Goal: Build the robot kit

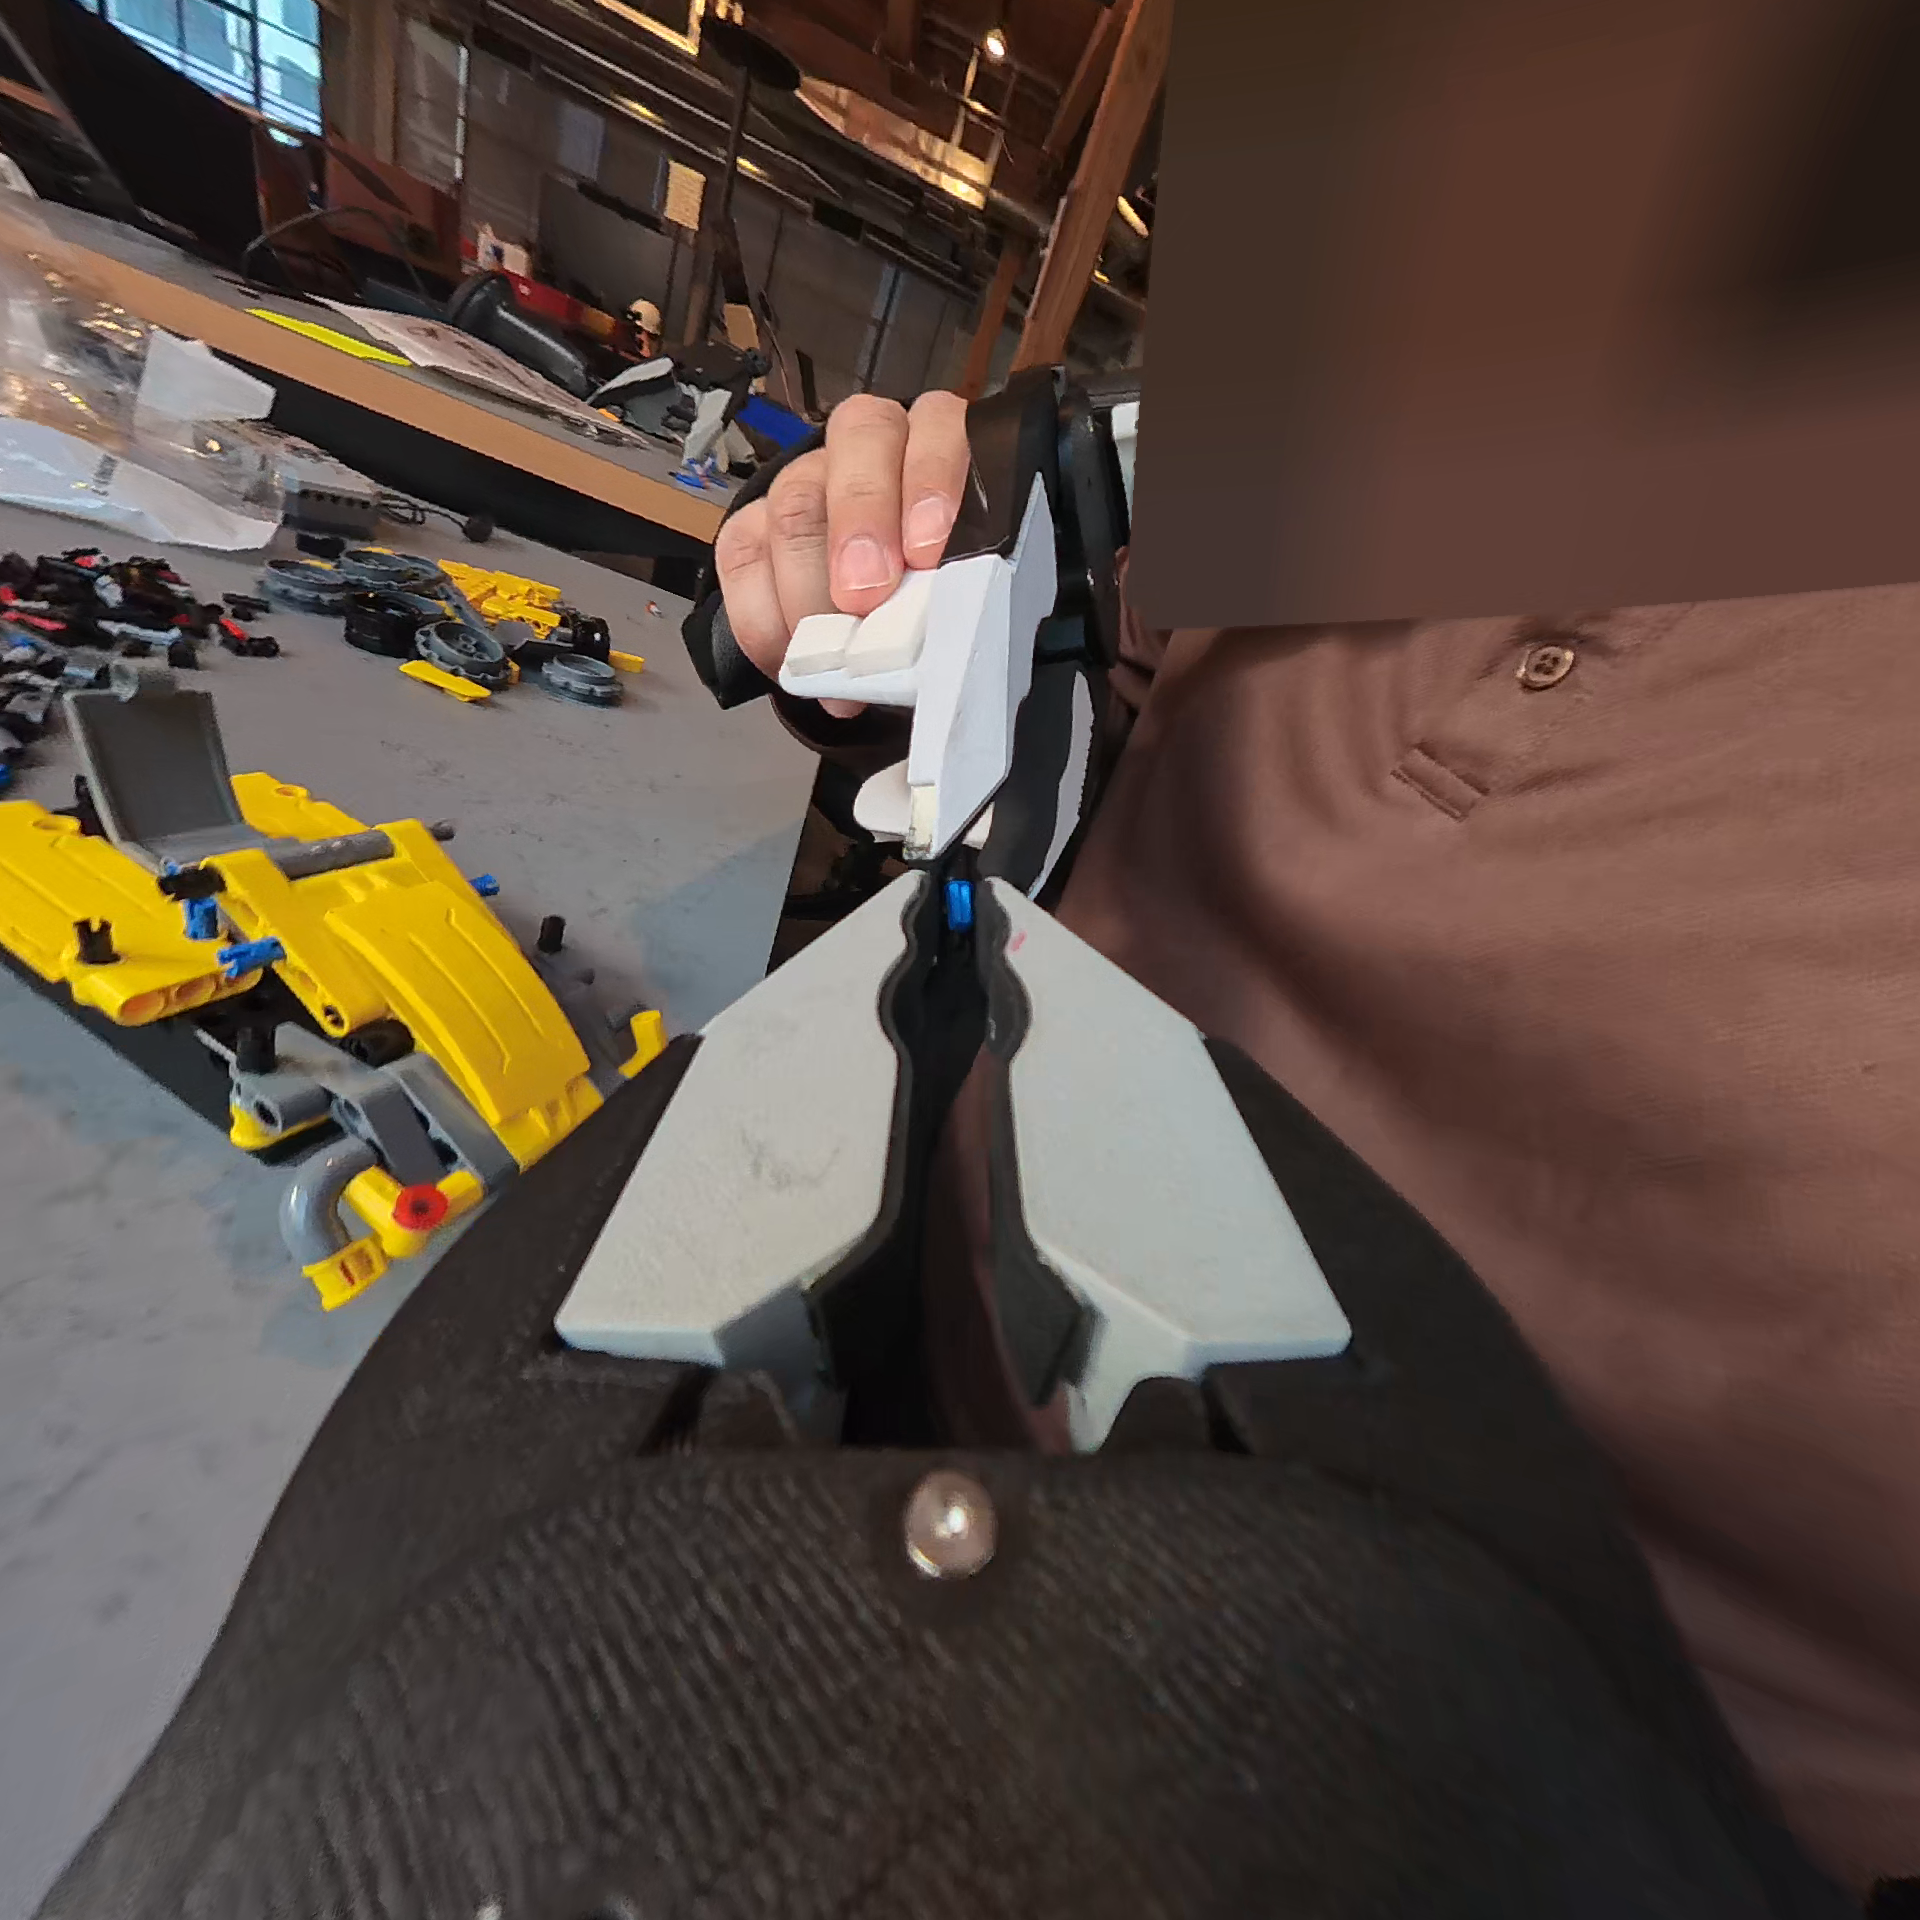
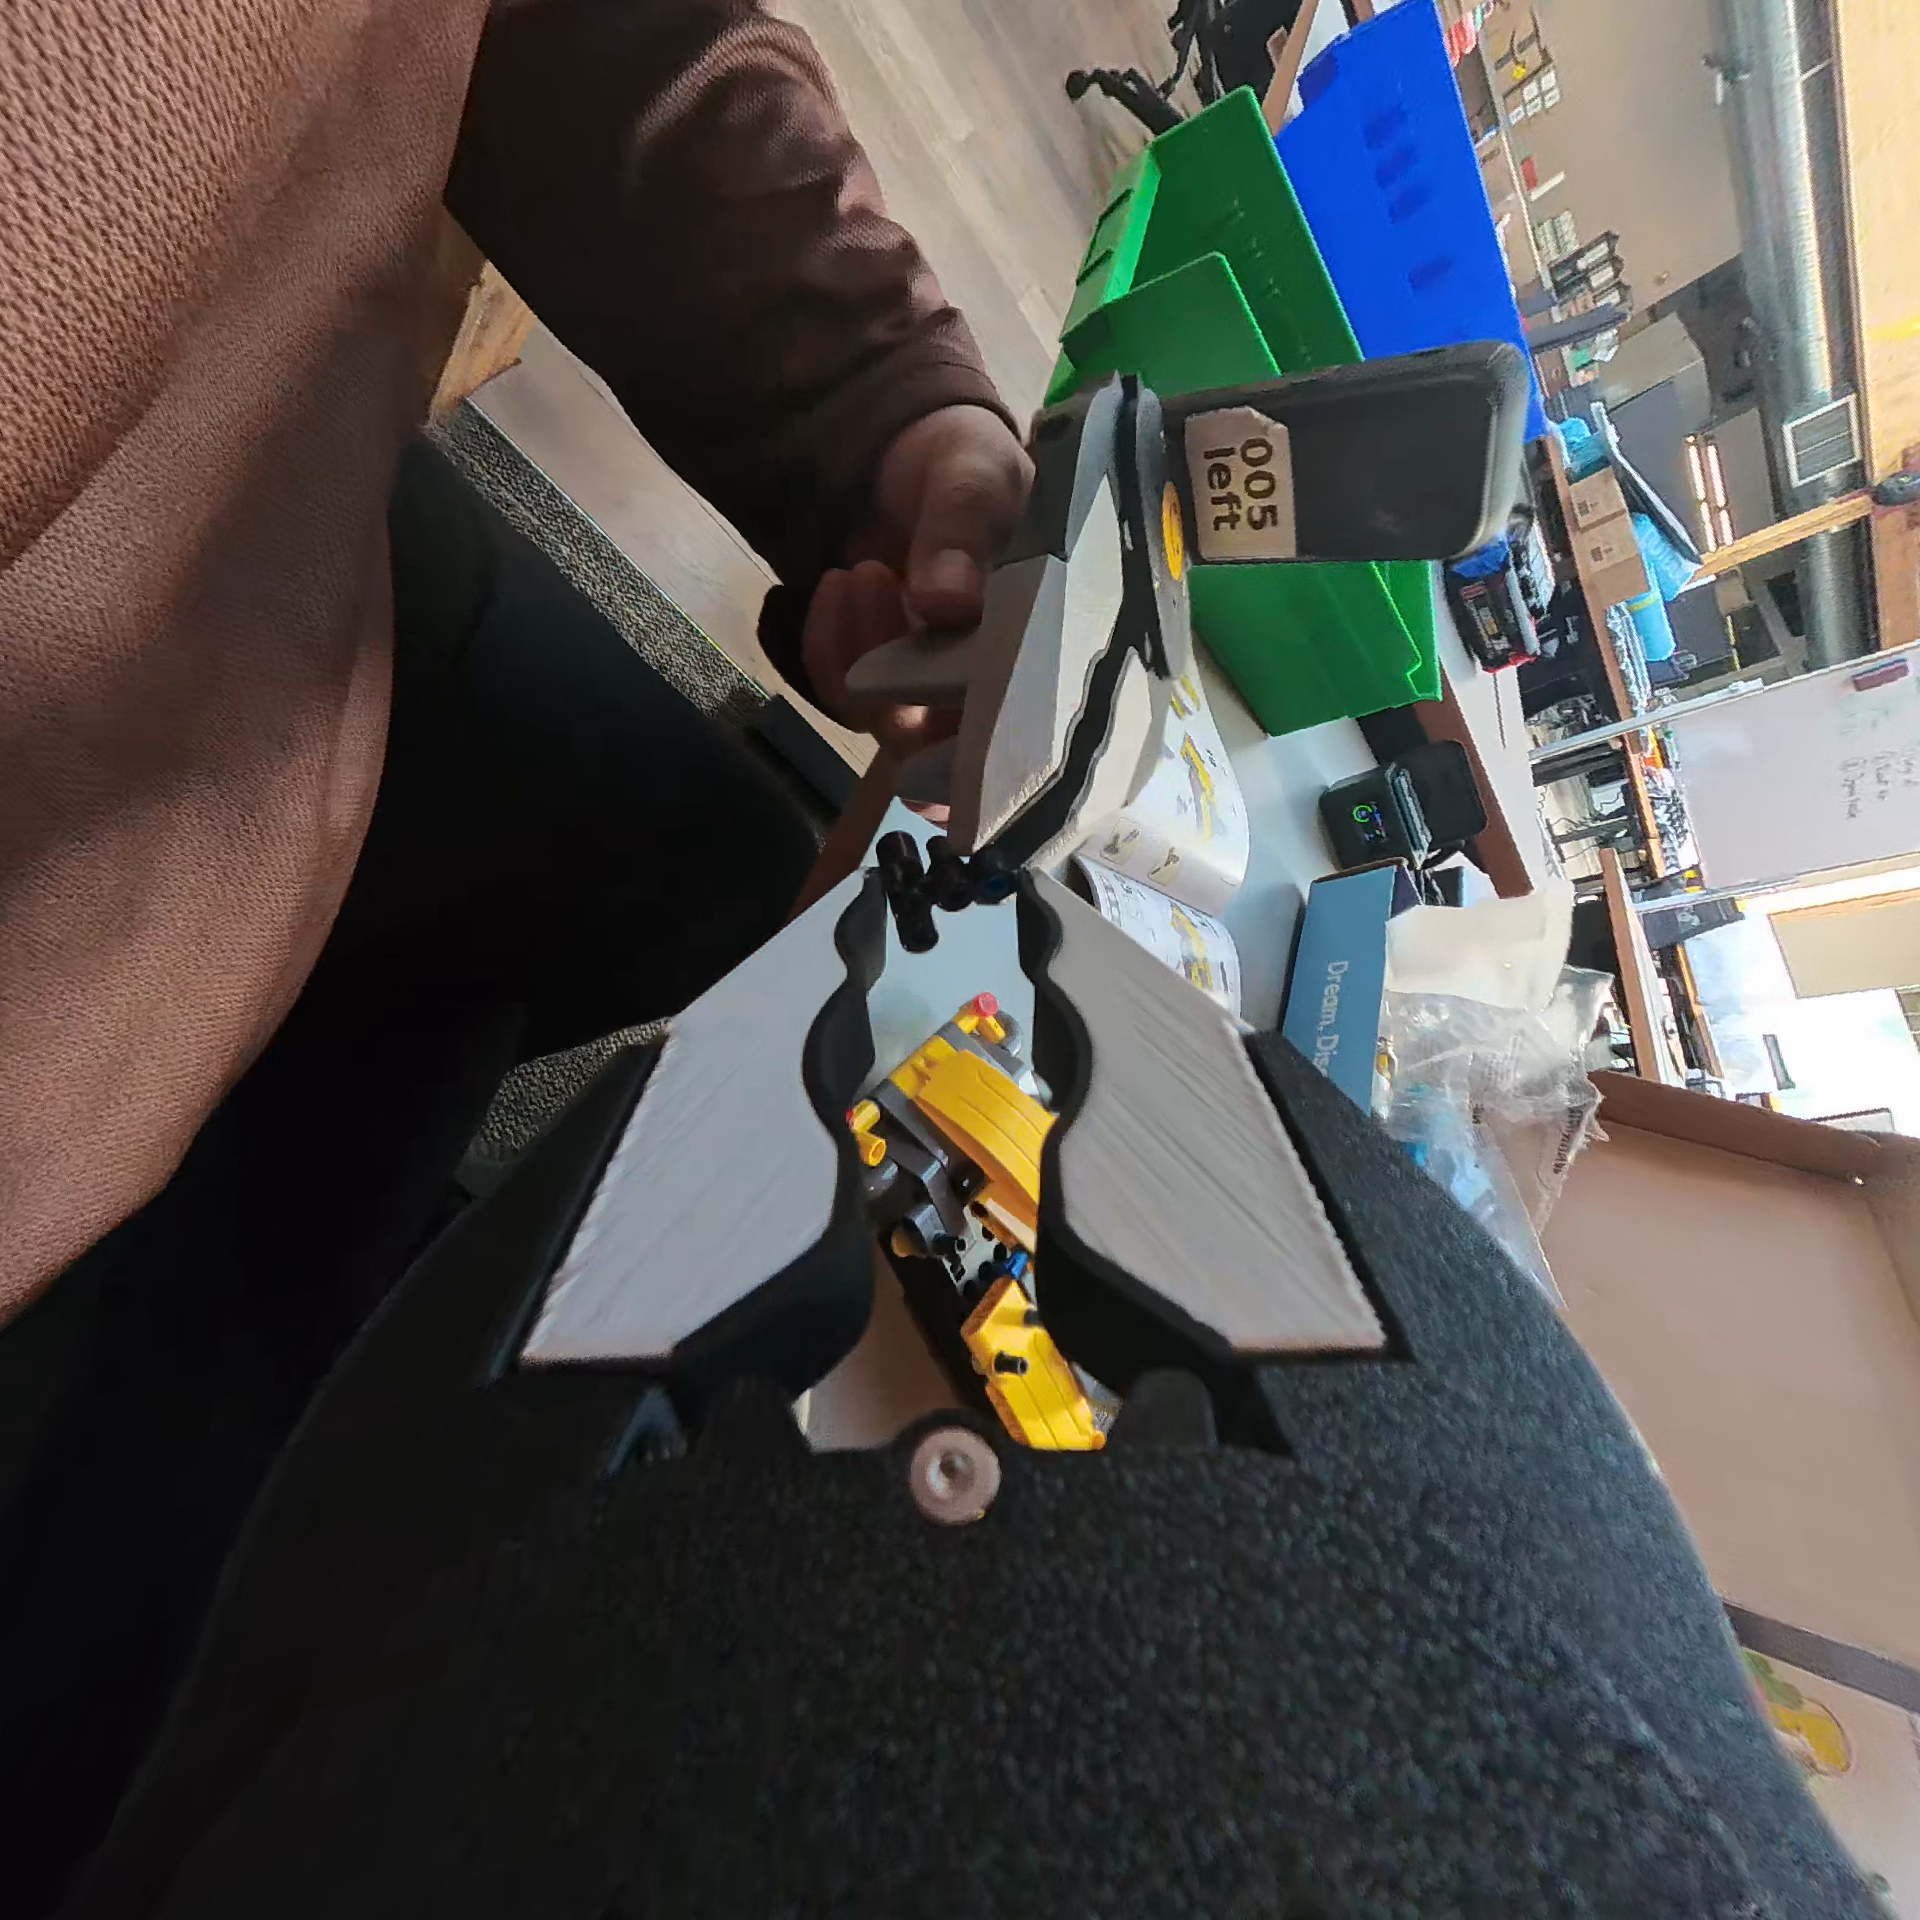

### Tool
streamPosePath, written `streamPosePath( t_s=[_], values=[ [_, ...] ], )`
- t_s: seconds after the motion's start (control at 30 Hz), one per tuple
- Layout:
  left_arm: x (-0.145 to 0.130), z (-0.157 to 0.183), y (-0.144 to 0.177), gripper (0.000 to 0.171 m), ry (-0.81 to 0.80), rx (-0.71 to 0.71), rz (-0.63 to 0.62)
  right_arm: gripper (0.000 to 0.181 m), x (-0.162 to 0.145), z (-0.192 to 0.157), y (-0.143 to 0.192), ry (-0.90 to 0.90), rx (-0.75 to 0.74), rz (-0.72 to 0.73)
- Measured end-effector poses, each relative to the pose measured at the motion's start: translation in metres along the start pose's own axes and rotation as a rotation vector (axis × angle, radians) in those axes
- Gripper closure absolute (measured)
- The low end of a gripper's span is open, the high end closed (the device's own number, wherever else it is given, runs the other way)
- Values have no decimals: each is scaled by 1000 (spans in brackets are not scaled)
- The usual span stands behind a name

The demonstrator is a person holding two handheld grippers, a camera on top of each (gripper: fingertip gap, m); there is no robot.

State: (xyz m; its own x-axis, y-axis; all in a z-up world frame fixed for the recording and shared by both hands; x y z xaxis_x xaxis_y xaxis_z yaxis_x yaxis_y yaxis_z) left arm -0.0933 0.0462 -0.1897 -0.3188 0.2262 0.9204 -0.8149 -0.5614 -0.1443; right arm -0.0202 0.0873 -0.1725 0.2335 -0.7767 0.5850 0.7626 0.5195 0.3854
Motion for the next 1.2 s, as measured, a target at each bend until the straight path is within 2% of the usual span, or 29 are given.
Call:
streamPosePath(
  t_s=[0.33,0.7,1.2],
  values=[
    [10,-24,28,167,53,187,97,162,-21,25,-27,-49,-59,-8],
    [15,-39,48,163,84,297,166,160,-35,37,-47,-70,-96,1],
    [18,-38,47,154,76,311,169,160,-41,45,-37,-74,-152,-25]
  ],
)
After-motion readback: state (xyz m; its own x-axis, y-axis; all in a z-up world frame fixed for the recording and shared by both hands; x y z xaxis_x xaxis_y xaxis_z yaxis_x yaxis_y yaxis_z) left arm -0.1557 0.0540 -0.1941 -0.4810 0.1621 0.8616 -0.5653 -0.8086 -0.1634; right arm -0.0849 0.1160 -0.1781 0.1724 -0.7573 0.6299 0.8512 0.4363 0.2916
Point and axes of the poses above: each gripper's, where its closed fingertips meet, y back along the fingers, x out of its top, z = x × y across the jaws, the point moved 5 cm from there along y, back along the fingers, and after that the axes turned 6 degrees about z, right-handed, at the moved point
